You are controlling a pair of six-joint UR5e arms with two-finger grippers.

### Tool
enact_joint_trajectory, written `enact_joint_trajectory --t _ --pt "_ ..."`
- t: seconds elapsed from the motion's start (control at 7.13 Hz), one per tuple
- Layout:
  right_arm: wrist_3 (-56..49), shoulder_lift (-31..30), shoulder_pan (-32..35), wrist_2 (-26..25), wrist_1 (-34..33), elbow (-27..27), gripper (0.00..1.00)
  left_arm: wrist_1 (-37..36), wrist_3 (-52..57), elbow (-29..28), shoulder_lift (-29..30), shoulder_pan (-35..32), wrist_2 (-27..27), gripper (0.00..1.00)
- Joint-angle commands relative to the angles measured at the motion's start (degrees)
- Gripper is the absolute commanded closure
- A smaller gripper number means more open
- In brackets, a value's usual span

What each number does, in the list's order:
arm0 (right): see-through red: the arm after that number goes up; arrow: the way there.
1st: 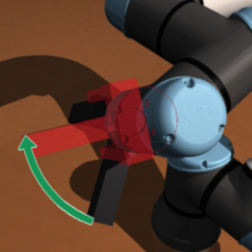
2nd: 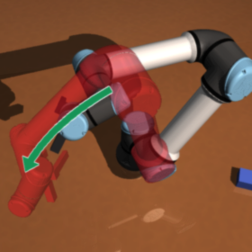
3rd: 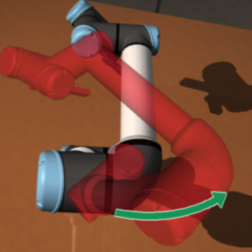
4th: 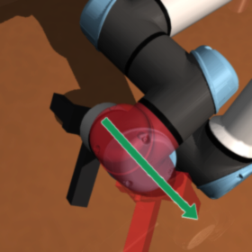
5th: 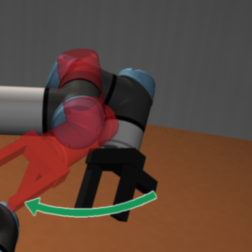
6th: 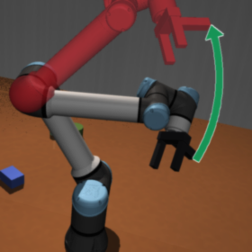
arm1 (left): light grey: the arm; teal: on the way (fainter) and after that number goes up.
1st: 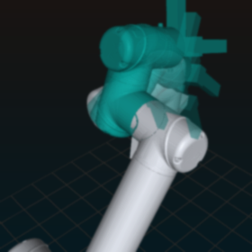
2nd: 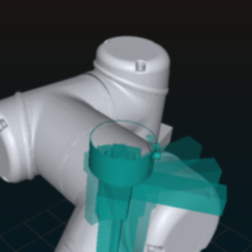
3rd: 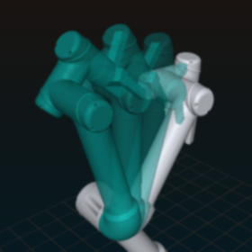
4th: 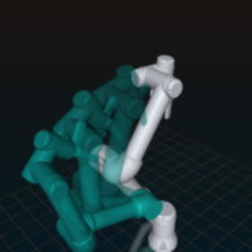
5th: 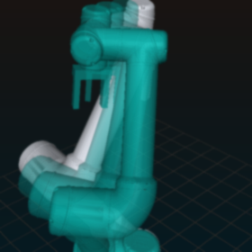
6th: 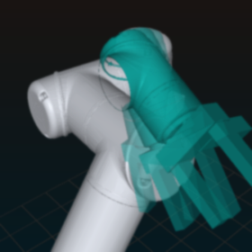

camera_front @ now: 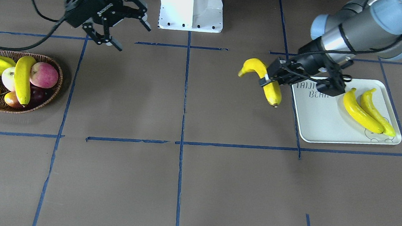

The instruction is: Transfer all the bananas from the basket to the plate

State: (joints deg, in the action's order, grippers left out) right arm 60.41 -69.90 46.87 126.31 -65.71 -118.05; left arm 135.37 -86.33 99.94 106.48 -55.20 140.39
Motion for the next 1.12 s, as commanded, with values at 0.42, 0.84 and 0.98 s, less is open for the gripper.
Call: enact_joint_trajectory --t 0.42,0.84,0.98 --pt "-0.64 -1.38 6.39 2.46 -9.44 1.07 0.0 0.07 14.58 -12.99 -9.8 -12.03 10.52 1.0" --pt "-0.64 -1.91 6.48 2.28 -9.44 1.07 0.0 1.12 15.4 -14.94 -11.99 -12.04 10.43 0.89" --pt "-0.64 -2.08 6.48 2.28 -9.44 1.07 0.0 4.61 16.36 -17.56 -12.95 -12.04 10.51 0.89"
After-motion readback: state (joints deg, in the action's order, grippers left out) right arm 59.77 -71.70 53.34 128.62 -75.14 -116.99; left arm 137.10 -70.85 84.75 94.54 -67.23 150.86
